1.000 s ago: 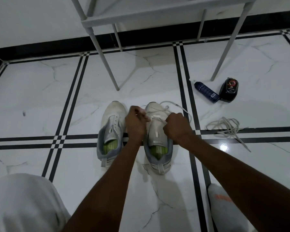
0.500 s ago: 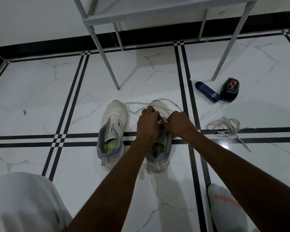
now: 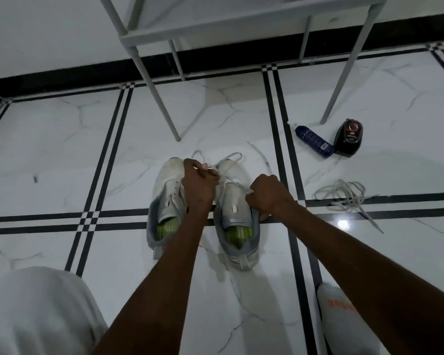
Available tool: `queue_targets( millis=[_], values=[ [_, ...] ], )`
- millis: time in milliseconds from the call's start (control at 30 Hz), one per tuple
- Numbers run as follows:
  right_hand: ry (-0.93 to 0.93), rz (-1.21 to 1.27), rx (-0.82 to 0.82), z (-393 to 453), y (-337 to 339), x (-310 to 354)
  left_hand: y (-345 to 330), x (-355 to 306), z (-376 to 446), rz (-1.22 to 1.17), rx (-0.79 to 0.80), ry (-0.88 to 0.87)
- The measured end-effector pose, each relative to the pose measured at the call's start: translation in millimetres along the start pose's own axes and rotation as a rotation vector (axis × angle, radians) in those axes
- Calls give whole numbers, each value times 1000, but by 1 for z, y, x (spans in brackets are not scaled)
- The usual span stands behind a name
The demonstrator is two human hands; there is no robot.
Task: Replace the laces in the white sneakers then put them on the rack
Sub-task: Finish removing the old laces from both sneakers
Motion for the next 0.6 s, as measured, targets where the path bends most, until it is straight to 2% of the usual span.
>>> queue_targets(
  millis=[67, 133, 233, 300, 367, 400, 467, 600],
  values=[
    [-9, -28, -17, -2, 2, 0, -7, 2, -1, 50, 24, 8],
    [-1, -33, -28, -2, 4, 2, 0, -1, -3, 234, -17, -2],
    [11, -76, -83, -1, 7, -1, 1, -21, -9, 583, -54, -167],
    [25, -89, -115, -1, 8, 0, -23, -30, -15, 718, 121, -323],
    [31, -68, -133, 0, 8, 3, -50, -24, -17, 811, 369, -331],
    [32, -63, -137, 2, 9, 3, -60, -18, -18, 868, 440, -313],
    [34, -77, -145, 4, 8, 4, -68, -12, -18, 970, 436, -312],
    [19, -47, -149, 10, 5, -1, -70, -13, -19, 982, 342, -454]
  ],
)
Point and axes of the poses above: each hand's wrist, its own z-axis towards the middle knuckle, its own y-axis out of the back of the hand, x = y × z, the point moved 7 cm from there along z, towards the middle knuckle, and after that the axes turned 9 degrees about x, right-handed, at the moved point
